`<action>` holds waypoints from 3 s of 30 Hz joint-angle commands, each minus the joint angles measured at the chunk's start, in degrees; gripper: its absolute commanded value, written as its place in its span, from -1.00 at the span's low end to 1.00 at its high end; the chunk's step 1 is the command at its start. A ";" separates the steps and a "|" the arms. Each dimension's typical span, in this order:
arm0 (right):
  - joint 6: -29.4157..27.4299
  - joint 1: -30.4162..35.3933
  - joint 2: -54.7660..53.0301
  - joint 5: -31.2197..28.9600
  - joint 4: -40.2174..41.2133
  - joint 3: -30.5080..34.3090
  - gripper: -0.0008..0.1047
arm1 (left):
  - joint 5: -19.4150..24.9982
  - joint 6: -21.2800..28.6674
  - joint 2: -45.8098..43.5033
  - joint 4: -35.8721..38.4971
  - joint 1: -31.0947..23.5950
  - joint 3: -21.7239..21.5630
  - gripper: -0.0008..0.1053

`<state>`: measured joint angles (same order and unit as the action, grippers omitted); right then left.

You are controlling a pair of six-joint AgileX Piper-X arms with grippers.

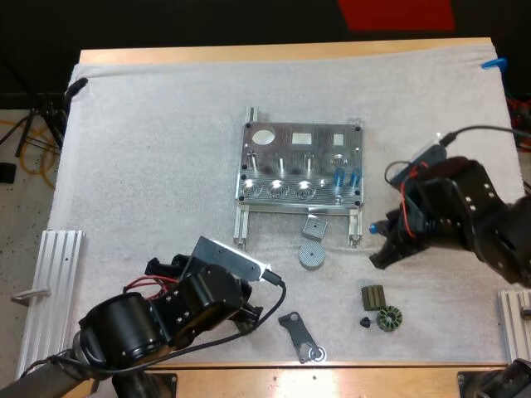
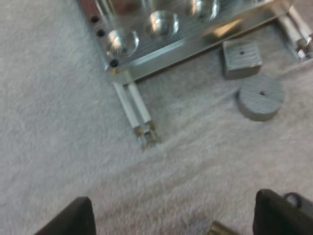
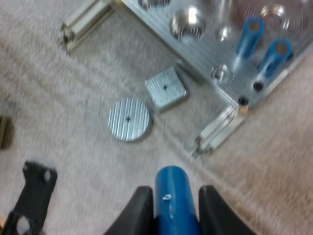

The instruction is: Load cells from right to left

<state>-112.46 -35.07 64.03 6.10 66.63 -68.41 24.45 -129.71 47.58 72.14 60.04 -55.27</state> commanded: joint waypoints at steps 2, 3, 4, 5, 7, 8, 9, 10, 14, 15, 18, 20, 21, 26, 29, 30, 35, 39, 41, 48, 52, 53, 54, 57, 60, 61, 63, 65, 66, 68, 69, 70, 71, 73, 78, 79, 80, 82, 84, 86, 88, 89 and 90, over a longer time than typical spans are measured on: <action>-1.19 0.04 1.31 0.09 0.20 -2.28 -0.81 | 2.33 -1.28 -1.29 -0.40 0.06 1.00 0.26; -1.82 0.04 2.20 0.09 0.20 -3.27 -0.81 | 2.63 -1.87 -1.97 -1.42 0.06 1.79 0.26; -2.18 0.04 2.88 0.09 0.20 -4.04 -0.81 | 2.82 -2.48 -2.90 -2.73 0.06 2.64 0.26; -2.25 0.04 3.28 0.09 0.20 -4.51 -0.81 | 2.83 -2.69 -3.28 -3.50 0.06 2.97 0.26; -2.24 0.04 4.73 0.09 0.07 -6.03 -0.81 | 2.81 -3.57 -5.27 -6.32 0.06 4.87 0.26; -2.36 0.04 5.10 0.09 0.08 -6.39 -0.81 | 2.81 -3.60 -5.89 -6.98 0.06 5.31 0.26; -2.96 0.04 5.82 0.09 0.08 -7.03 -0.81 | 2.81 -3.61 -6.52 -7.86 0.06 5.97 0.26; -3.64 0.04 6.54 0.09 -0.03 -7.66 -0.81 | 2.81 -3.24 -7.03 -8.18 0.06 6.61 0.26; -4.14 0.04 9.10 0.09 -0.45 -9.83 -0.81 | 2.81 -0.32 -7.19 -8.17 0.06 7.68 0.26; -4.49 0.04 10.08 0.09 -0.45 -10.64 -0.81 | 2.81 0.42 -7.07 -8.17 0.06 7.84 0.26; -4.62 0.04 13.52 -0.32 -0.45 -13.42 -0.81 | 2.81 0.84 -7.02 -8.75 0.06 7.89 0.26; -4.79 0.04 15.62 -0.60 -0.33 -15.34 -0.81 | 2.47 0.82 -7.02 -9.73 0.06 7.89 0.26; -4.79 0.04 17.23 -0.85 -0.33 -16.64 -0.81 | 1.77 0.82 -7.02 -9.94 0.06 7.89 0.26; -6.13 0.04 23.52 -1.07 0.35 -21.66 -0.81 | 0.09 0.82 -7.02 -9.73 0.06 8.11 0.26; -6.80 0.04 26.70 -1.38 1.66 -24.41 -0.81 | -0.19 0.82 -7.02 -9.61 0.06 8.11 0.26; -7.72 -0.13 27.86 -2.11 2.13 -25.31 -0.81 | -0.19 0.82 -7.02 -9.61 0.06 8.11 0.26; -11.05 -1.07 31.04 -6.10 2.51 -26.78 -0.81 | -0.19 0.82 -7.02 -9.61 0.06 8.11 0.26; -13.07 -1.90 33.37 -6.10 2.64 -26.76 -0.81 | -0.19 0.82 -7.02 -9.61 0.06 8.11 0.26; -13.95 -2.48 34.30 -6.10 1.95 -26.76 -0.81 | -0.19 0.82 -7.02 -9.61 0.06 8.11 0.26; -16.44 -3.58 37.70 -10.41 -1.71 -26.76 -0.81 | -0.19 1.49 -7.02 -9.74 0.06 8.11 0.26; -16.82 -3.58 39.86 -10.61 -2.39 -26.76 -0.81 | -0.19 1.93 -7.02 -9.85 0.06 8.11 0.26; -16.82 -3.58 40.21 -10.61 -2.75 -26.76 -0.81 | -0.19 1.95 -7.02 -9.87 0.06 8.11 0.26; -16.81 -3.58 40.70 -10.61 -3.51 -26.76 -0.81 | -0.19 1.93 -7.02 -9.86 0.06 8.11 0.26; -16.81 -3.58 41.67 -10.61 -4.69 -26.76 -0.81 | -0.19 1.93 -7.02 -9.86 0.06 8.11 0.26; -17.06 -3.58 42.43 -10.61 -5.07 -26.76 -0.81 | -0.19 1.93 -7.02 -9.86 0.06 8.11 0.26; -17.69 -3.58 42.81 -10.61 -5.05 -26.76 -0.81 | -0.19 1.93 -7.02 -9.86 0.06 8.11 0.26; -18.10 -3.58 43.16 -10.61 -5.05 -26.76 -0.81 | -0.19 1.93 -7.02 -9.86 0.06 8.11 0.26; -18.39 -3.58 43.81 -10.91 -5.05 -26.76 -0.81 | -0.19 1.93 -7.02 -9.86 0.06 8.11 0.26; -19.08 -3.58 44.15 -12.02 -4.81 -26.76 -0.81 | -0.19 1.93 -7.02 -9.86 0.06 8.11 0.26; -20.20 -3.58 44.61 -14.59 -4.63 -26.76 -0.81 | -0.19 1.93 -7.02 -9.86 0.06 8.11 0.26; -20.32 -3.58 44.93 -15.38 -4.63 -26.76 -0.81 | -0.19 1.93 -7.02 -9.86 0.06 8.11 0.26; -20.31 -3.58 45.04 -15.33 -4.96 -26.76 -0.81 | -0.19 1.93 -7.02 -9.86 0.06 8.11 0.26; -20.31 -3.58 45.12 -15.30 -5.01 -26.76 -0.81 | -0.19 1.93 -7.02 -9.86 0.06 8.11 0.26; -20.53 -3.58 45.44 -15.32 -5.14 -26.76 -0.81 | -0.19 1.93 -7.02 -9.86 0.06 8.11 0.26; -21.21 -3.58 46.04 -15.32 -5.03 -26.76 -0.81 | -0.19 1.93 -7.02 -9.86 0.06 8.11 0.26; -21.18 -3.58 46.32 -15.32 -5.03 -26.76 -0.81 | -0.19 1.93 -7.02 -9.86 0.06 8.11 0.26; -21.18 -3.58 46.38 -15.32 -5.03 -26.76 -0.81 | -0.19 1.93 -7.02 -9.86 0.06 8.11 0.26; -21.18 -3.58 46.75 -14.86 -5.03 -26.76 -0.81 | -0.19 1.93 -7.02 -9.86 0.06 8.11 0.26; -21.18 -3.58 47.07 -14.88 -4.93 -26.76 -0.81 | -0.19 1.93 -7.02 -9.86 0.06 8.11 0.26; -21.18 -3.58 47.28 -14.88 -4.93 -26.76 -0.81 | -0.19 1.93 -7.02 -9.86 0.06 8.11 0.26; -21.18 -3.58 47.54 -14.88 -4.93 -26.76 -0.81 | -0.19 1.93 -7.02 -9.86 0.06 8.11 0.26; -21.18 -3.58 47.54 -14.88 -4.93 -26.76 -0.81 | -0.19 1.93 -7.02 -9.86 0.06 8.11 0.26; -21.18 -3.58 47.53 -14.88 -4.93 -26.76 -0.81 | -0.19 1.93 -7.02 -9.86 0.06 8.11 0.26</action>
<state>-132.89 -38.70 111.38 -8.89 61.58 -94.62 24.12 -127.77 40.51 62.73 60.04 -47.25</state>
